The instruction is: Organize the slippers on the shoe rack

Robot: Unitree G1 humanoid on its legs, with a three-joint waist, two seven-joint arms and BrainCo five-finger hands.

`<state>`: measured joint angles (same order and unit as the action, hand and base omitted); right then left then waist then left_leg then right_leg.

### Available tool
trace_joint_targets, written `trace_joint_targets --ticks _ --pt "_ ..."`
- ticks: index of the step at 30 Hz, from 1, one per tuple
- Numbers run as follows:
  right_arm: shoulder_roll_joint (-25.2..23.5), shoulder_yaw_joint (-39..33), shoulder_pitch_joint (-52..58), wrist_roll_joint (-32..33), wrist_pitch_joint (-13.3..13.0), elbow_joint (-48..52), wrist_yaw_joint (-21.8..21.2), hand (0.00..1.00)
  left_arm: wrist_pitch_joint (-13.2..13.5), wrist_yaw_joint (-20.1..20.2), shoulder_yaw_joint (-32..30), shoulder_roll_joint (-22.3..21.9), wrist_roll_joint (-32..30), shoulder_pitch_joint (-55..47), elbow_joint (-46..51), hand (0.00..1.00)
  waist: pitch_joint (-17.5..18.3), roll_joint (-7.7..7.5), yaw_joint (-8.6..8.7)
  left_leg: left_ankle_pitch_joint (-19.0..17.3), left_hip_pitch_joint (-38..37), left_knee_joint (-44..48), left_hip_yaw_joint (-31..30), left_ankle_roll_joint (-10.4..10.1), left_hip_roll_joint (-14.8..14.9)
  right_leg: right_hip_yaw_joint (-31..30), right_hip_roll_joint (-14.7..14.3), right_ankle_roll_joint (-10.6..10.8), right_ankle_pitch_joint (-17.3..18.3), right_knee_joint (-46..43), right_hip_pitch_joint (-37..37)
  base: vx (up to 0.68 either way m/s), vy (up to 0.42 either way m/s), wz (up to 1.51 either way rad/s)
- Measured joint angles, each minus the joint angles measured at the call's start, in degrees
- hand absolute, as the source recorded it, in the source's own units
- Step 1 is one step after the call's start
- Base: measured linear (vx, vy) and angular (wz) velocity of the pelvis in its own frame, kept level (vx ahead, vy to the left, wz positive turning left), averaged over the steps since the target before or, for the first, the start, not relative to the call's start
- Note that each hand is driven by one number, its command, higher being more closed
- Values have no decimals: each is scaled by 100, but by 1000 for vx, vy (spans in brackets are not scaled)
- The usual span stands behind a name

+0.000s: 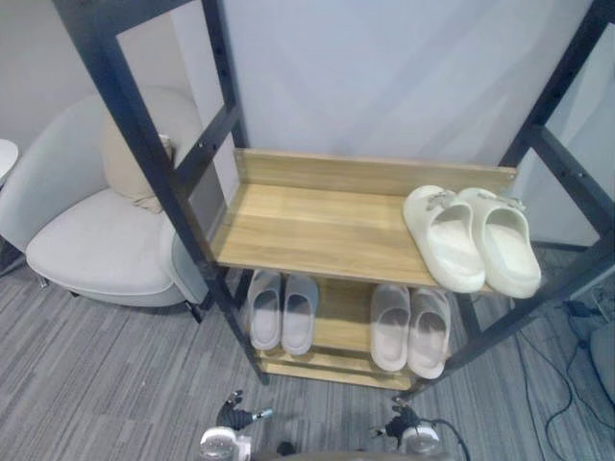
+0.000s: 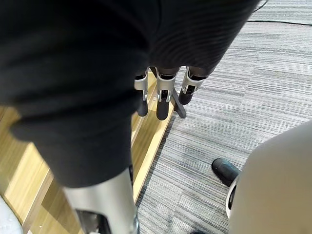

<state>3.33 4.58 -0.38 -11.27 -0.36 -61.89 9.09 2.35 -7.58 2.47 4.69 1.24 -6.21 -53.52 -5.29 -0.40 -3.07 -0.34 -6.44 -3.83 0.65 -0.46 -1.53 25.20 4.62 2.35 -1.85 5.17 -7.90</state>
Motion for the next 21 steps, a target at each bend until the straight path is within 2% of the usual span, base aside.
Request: trace_joint_targets --ticks 2,4,6,8,9,10,11,13,15,18,21 --pt "0 2 -1 0 -1 0 -4 0 2 1 -121 -36 6 -3 -9 0 -10 -3 -16 -28 -16 5 28 11 0 -27 6 6 10 -7 -3 65 37 -11" --pt "-8 15 -44 1 -9 -3 -13 0 16 1 -251 -81 10 -5 -15 0 -82 23 -43 -192 -15 163 42 25 14 -60 143 28 372 -665 216 56 54 -5" --pt "-52 48 -126 -7 -19 1 -19 0 85 -1 -337 -76 104 -2 -3 0 -208 -67 -65 -424 38 572 -5 78 -97 -187 585 127 1036 -2335 728 18 67 16" --pt "-49 94 -162 -8 -21 21 -25 0 90 -4 -331 -57 120 -1 -2 0 -237 -67 -59 -480 67 711 -148 91 -158 -584 712 78 1134 -3121 1012 2 11 42" --pt "-48 98 -169 -6 -34 24 -23 0 88 -7 -327 -40 122 -1 -1 0 -237 -85 -56 -482 73 740 -339 92 -199 -1071 690 62 1147 -3505 1161 33 -76 109" --pt "-57 131 -170 -6 -43 24 -14 0 83 -22 -326 -10 125 5 11 0 -242 -127 -42 -481 182 820 -704 89 -263 -1655 593 -40 1244 -3569 1207 30 -108 121" --pt "-59 140 -164 -6 -45 22 -14 0 83 -33 -326 -8 124 6 18 0 -237 -135 -42 -476 240 838 -824 86 -296 -1810 564 -44 1291 -3529 1188 31 -168 149" --pt "-54 201 -147 0 -42 14 -11 0 77 -133 -336 -30 128 79 80 0 -229 -192 -57 -297 576 883 -1448 1 -502 -2601 458 -16 1569 -3144 1099 54 -176 138" --pt "-54 234 -243 2 -27 12 -11 0 78 -142 -382 -91 128 123 122 0 -363 -95 -88 -176 733 891 -1749 -79 -548 -2734 427 69 1650 -2808 949 -10 -193 106" --pt "-84 240 -357 4 -2 42 -25 0 87 -223 -386 -100 128 156 106 0 -395 -25 -122 -51 994 901 -2221 -265 -521 -2228 373 160 1704 -2159 619 -51 -196 85" --pt "33 203 -344 16 -6 261 -23 0 111 -224 -402 -158 130 201 110 0 -488 81 -126 116 1232 902 -2704 -469 -410 -1679 226 92 1664 -1918 493 -72 -111 94"
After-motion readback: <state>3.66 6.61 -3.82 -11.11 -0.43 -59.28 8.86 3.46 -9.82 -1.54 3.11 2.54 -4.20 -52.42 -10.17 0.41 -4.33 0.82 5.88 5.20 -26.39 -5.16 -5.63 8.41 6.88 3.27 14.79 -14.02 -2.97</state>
